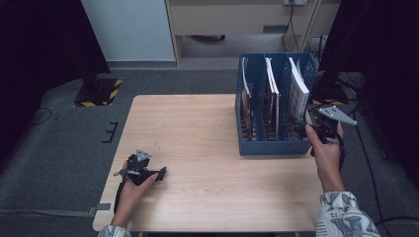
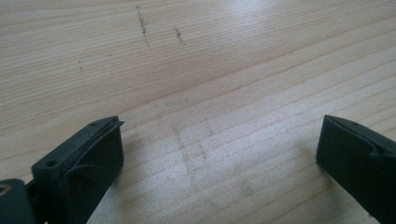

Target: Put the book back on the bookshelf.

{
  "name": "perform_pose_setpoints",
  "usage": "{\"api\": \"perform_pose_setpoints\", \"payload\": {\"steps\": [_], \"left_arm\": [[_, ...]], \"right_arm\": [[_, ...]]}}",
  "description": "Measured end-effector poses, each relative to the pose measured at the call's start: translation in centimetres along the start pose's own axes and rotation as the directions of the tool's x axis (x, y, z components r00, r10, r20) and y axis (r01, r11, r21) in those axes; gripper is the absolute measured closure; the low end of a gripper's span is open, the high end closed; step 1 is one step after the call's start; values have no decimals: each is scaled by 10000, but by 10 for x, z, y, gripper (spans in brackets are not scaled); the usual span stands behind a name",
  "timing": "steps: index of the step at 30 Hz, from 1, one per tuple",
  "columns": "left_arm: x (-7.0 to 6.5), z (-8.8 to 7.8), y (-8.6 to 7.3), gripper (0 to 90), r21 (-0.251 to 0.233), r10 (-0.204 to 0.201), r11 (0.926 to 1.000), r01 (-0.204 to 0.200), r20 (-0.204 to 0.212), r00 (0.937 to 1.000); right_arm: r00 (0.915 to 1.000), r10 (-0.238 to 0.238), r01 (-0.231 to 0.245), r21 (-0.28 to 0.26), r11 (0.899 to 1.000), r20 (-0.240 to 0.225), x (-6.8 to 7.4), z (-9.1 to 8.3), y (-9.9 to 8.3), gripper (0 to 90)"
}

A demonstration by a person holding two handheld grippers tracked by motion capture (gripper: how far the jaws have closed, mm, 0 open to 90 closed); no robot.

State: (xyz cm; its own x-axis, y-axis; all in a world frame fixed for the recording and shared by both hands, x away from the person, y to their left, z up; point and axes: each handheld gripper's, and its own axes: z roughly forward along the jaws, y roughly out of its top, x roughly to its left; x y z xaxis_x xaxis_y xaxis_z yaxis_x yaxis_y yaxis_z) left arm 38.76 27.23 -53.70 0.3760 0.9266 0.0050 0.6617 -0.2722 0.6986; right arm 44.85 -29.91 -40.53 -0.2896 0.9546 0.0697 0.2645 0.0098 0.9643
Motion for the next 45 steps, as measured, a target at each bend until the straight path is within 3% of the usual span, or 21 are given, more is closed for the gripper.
{"api": "perform_pose_setpoints", "payload": {"steps": [32,45], "left_arm": [[0,0,0,0,-3,-22,10000,22,-21,10000],[0,0,0,0,-2,-22,10000,22,-20,10000]], "right_arm": [[9969,-479,488,136,9987,-627,21,-30,-10,60],[9940,-648,697,531,9962,-879,29,-33,-17,56]]}}
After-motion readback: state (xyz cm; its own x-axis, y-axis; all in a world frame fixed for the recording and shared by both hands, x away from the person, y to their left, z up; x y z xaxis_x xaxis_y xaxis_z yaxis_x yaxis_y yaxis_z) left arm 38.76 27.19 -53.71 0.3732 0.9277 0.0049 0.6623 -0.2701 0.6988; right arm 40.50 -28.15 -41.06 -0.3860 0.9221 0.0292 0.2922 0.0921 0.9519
